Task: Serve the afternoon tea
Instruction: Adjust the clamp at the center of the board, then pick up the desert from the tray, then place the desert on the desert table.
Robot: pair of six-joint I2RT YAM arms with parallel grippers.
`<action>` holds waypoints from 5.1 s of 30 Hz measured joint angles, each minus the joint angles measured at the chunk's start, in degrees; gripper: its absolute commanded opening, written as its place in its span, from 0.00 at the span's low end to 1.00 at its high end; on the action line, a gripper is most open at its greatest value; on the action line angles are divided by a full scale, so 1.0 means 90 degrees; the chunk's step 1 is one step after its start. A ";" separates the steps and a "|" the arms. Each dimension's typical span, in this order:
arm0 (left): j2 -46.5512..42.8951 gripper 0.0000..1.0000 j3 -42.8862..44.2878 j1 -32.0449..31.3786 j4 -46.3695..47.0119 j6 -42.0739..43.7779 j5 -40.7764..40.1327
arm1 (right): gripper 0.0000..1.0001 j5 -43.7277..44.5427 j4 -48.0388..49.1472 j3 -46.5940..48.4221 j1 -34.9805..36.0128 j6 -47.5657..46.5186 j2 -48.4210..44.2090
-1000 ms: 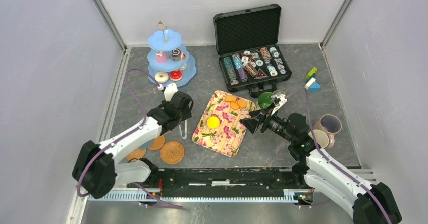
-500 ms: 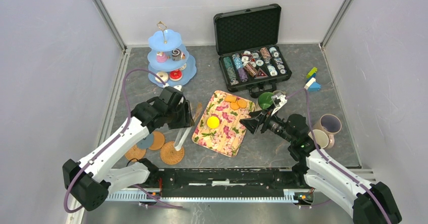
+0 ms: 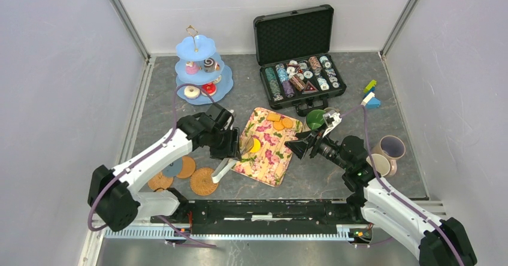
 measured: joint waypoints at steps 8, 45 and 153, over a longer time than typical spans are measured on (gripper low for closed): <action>0.0644 0.59 0.0204 -0.0143 0.0046 0.0313 -0.0019 | 0.79 0.0000 0.0002 -0.0002 0.0000 0.0000 0.0012; 0.1933 0.28 0.0908 -0.0639 0.0284 0.0743 -0.0406 | 0.79 0.0000 0.0002 -0.0058 0.0000 -0.0007 0.0104; 0.3691 0.59 0.4167 0.2781 0.0500 0.1676 -0.3206 | 0.79 0.0321 -0.0529 0.0192 -0.0017 -0.0597 -0.0005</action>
